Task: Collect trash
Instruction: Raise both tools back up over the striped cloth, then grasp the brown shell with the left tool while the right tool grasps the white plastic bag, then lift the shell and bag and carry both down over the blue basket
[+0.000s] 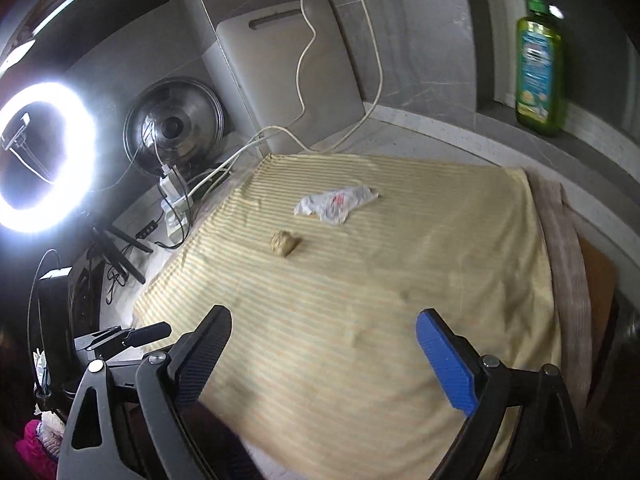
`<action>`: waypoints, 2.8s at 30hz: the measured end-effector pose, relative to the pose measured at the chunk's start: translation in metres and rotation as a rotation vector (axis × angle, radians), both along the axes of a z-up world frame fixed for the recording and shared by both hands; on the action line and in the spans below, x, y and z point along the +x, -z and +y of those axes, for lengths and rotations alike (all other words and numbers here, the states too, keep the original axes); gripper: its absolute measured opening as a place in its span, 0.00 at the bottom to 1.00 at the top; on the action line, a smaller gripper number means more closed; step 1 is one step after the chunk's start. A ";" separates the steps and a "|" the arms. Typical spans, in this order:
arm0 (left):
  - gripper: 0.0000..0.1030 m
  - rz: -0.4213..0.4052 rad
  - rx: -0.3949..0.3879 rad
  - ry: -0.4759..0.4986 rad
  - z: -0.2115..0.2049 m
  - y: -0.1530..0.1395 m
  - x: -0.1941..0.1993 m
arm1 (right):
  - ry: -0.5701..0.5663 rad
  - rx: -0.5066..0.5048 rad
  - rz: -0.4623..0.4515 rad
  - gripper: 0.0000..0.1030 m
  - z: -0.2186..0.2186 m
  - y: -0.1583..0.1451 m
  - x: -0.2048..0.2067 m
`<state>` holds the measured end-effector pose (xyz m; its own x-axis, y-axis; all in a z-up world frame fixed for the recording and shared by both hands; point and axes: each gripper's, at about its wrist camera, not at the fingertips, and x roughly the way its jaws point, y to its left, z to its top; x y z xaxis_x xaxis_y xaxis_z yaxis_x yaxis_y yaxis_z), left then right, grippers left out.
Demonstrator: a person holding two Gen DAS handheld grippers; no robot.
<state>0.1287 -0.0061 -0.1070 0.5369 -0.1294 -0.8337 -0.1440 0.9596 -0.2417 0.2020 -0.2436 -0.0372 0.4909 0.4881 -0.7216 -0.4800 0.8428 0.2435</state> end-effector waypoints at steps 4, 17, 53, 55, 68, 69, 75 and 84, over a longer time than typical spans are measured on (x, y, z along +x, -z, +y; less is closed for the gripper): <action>0.59 0.010 -0.017 -0.037 -0.001 0.006 0.029 | -0.075 -0.021 0.025 0.92 0.010 0.006 0.050; 0.59 0.055 -0.005 -0.061 -0.005 0.027 0.107 | -0.211 -0.046 0.127 0.92 0.064 0.048 0.167; 0.20 0.079 0.016 -0.038 0.000 0.058 0.173 | -0.281 -0.205 0.213 0.29 0.142 0.115 0.232; 0.20 0.079 0.017 -0.034 -0.001 0.057 0.171 | -0.281 -0.194 0.216 0.20 0.140 0.114 0.231; 0.20 0.041 0.023 -0.051 0.004 0.037 0.141 | -0.247 -0.095 0.210 0.02 0.116 0.093 0.208; 0.20 0.037 0.022 -0.052 0.004 0.034 0.138 | -0.244 -0.088 0.208 0.02 0.114 0.090 0.204; 0.19 0.009 0.023 -0.045 0.004 0.018 0.114 | -0.229 -0.065 0.188 0.02 0.105 0.072 0.179; 0.19 -0.016 0.044 0.013 -0.002 0.003 0.074 | -0.181 -0.030 0.162 0.01 0.085 0.048 0.127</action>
